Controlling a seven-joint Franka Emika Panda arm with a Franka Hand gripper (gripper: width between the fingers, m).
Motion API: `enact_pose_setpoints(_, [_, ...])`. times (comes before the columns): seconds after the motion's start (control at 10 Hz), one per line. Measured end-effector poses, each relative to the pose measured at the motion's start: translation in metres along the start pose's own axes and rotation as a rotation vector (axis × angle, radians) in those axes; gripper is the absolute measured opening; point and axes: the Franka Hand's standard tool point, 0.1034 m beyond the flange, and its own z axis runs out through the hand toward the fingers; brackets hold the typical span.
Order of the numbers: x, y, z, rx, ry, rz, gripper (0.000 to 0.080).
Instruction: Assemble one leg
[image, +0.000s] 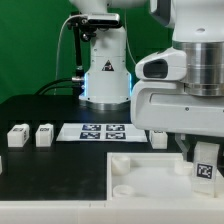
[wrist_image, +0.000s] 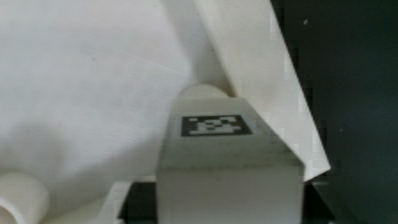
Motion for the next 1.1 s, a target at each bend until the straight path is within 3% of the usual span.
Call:
enact_pose_setpoints(0.2, [0.0025,0.0043,0.0015,0.035,-0.008,0.428,0.0294])
enact_pose_setpoints(0.7, [-0.0015,0.0021,0.0019,0.035,-0.010,1.077,0.0294])
enact_pose_setpoints(0.8, [-0.0017,0.0019,0.0021,0.035,-0.011,1.085,0.0372])
enact_pose_setpoints(0.9, [-0.0019,0.0018,0.0025,0.034,-0.010,1.055,0.0372])
enact_pose_setpoints(1.0, [-0.0021,0.0016,0.0026,0.034,-0.010,1.024,0.0517])
enact_pose_setpoints(1.1, [-0.0025,0.0010,0.0027,0.034,-0.010,1.011,0.0608])
